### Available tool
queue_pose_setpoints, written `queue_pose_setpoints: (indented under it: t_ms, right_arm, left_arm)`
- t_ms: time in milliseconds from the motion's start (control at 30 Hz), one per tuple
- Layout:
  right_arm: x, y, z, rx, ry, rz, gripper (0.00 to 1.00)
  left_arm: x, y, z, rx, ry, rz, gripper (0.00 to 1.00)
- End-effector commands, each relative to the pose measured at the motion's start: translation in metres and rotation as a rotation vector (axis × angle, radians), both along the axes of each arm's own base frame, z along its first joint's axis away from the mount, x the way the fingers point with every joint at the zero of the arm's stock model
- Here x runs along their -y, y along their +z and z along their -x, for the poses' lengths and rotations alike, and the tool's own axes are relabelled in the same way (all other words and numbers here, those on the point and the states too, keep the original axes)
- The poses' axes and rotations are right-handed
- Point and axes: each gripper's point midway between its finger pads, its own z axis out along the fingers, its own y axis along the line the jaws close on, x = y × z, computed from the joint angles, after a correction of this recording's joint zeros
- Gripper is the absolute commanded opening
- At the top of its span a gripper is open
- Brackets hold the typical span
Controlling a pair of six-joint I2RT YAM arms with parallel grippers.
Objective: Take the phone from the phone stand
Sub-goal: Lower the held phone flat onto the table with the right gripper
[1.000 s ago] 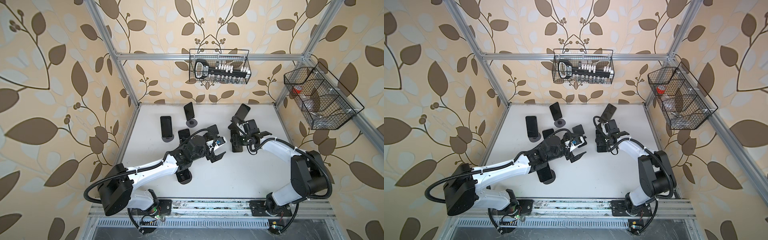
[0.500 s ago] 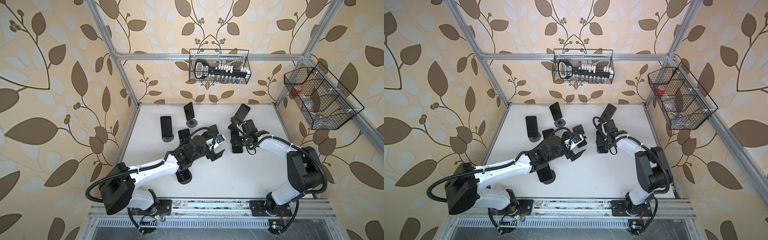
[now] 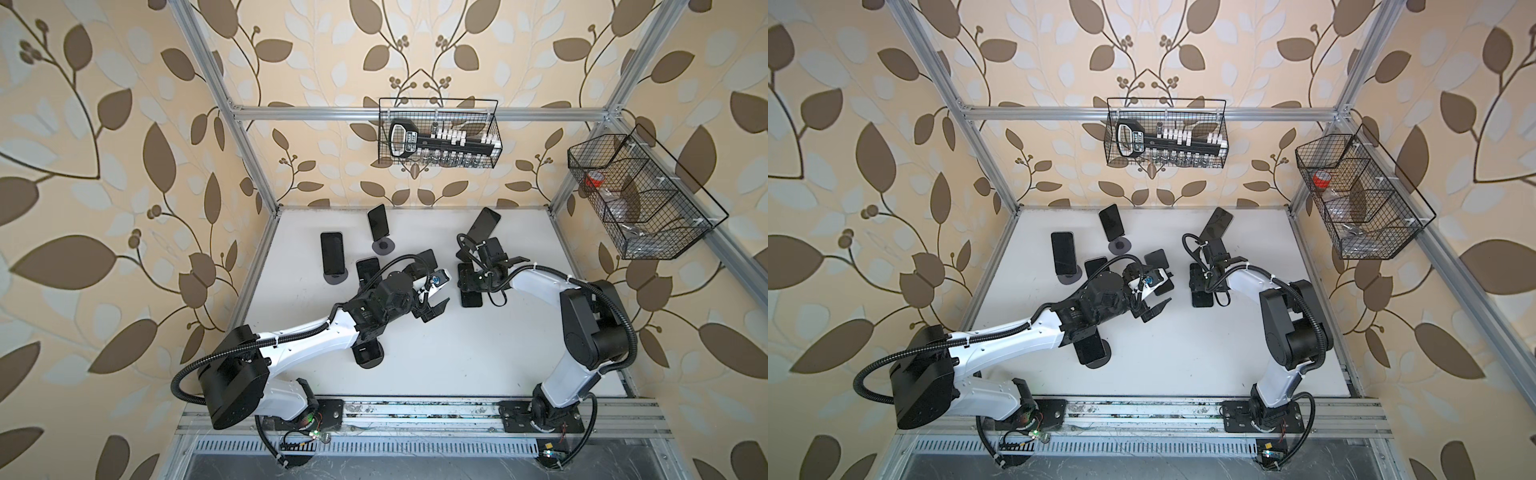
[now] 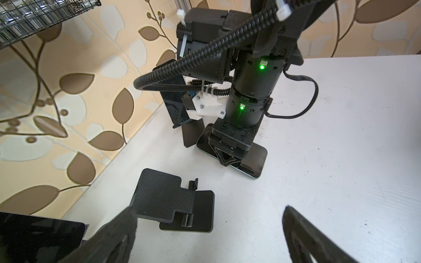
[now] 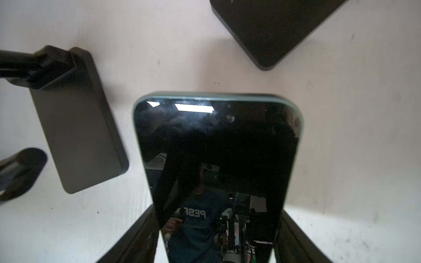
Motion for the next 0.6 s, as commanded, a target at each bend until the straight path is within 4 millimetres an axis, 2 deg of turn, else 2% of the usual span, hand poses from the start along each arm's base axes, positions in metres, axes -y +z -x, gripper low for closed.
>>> queue_pose_setpoints:
  t_ms: [0, 567]
  right_arm:
    - [-0.007, 0.007, -0.009, 0.012, 0.006, -0.014, 0.67]
    - [-0.015, -0.019, -0.011, -0.047, 0.043, 0.005, 0.68]
  left_arm:
    - [0.003, 0.027, 0.004, 0.05, -0.005, 0.064, 0.99]
    - [0.004, 0.019, 0.003, 0.062, -0.01, 0.019, 0.99]
